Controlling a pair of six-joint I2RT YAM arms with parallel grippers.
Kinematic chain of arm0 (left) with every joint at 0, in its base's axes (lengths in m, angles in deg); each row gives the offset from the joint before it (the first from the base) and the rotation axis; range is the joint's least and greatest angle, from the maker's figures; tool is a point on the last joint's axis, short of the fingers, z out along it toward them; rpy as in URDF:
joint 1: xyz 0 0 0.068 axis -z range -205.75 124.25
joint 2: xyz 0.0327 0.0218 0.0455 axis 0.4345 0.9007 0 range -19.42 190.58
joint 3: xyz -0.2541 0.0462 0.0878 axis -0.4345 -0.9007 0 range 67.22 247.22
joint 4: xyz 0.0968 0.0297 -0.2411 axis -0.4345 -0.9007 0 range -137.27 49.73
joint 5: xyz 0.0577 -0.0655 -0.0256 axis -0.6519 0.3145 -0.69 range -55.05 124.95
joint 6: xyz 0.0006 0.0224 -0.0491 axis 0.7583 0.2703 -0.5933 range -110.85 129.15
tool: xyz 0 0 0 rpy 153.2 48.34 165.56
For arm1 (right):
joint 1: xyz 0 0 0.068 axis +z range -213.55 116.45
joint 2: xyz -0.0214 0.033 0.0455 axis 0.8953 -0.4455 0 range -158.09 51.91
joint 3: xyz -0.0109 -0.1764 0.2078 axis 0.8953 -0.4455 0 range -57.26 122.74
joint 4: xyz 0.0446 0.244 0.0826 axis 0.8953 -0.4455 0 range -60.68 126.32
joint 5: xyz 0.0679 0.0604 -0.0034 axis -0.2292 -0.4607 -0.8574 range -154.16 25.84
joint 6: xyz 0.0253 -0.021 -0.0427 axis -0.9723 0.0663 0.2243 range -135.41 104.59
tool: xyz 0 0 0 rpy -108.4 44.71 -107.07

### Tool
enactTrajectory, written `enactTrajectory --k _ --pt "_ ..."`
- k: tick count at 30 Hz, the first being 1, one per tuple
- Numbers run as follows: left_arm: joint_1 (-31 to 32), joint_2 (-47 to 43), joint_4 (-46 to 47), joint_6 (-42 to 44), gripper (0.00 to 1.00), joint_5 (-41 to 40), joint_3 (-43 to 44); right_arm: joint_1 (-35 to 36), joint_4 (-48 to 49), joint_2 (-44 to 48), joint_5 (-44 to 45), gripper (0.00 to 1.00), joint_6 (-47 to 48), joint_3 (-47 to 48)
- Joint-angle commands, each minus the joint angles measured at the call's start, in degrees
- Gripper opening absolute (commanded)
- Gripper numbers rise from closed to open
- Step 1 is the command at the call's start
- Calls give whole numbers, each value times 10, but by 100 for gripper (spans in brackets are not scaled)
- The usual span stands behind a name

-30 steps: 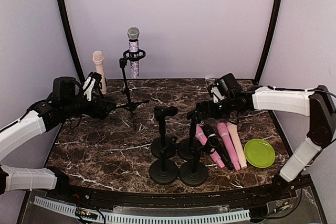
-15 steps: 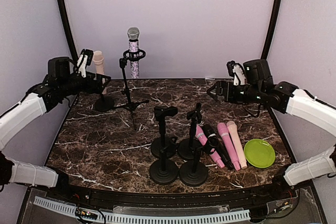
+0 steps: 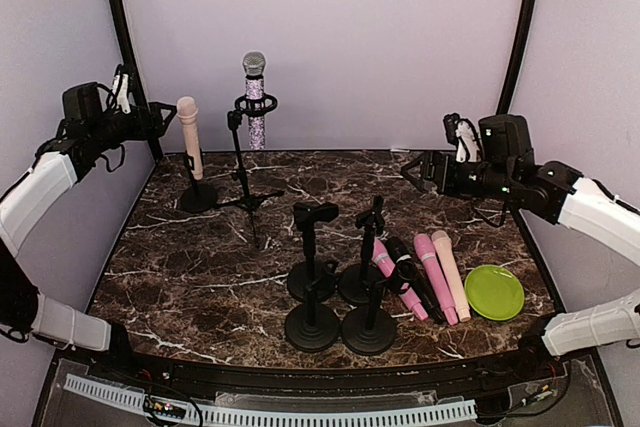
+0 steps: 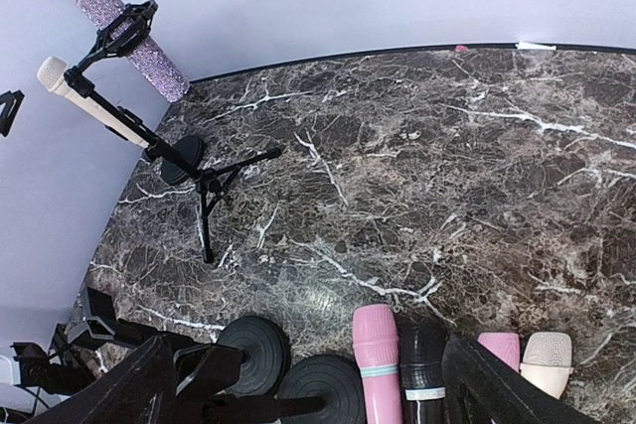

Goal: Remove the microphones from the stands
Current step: Pick up the microphone stand with the microphone from the corner of the board.

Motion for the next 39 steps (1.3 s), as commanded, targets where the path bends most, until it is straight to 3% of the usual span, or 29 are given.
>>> enactTrajectory --k 1,11,21,23,32,39 --pt "-1 33 54 0 98 55 21 -2 33 1 -10 94 -13 -10" --pt "-1 113 139 26 98 106 33 -2 31 -2 -7 95 -20 -13" --pt "35 155 144 66 91 65 69 -2 46 -30 -12 93 -29 -10" --pt "47 164 134 77 86 46 78 -2 49 -35 -12 93 -32 -11" --pt "71 151 137 73 47 -62 56 -2 35 -29 1 92 -29 -1" --pt "91 102 124 86 27 -95 37 -2 27 -24 7 92 -23 5"
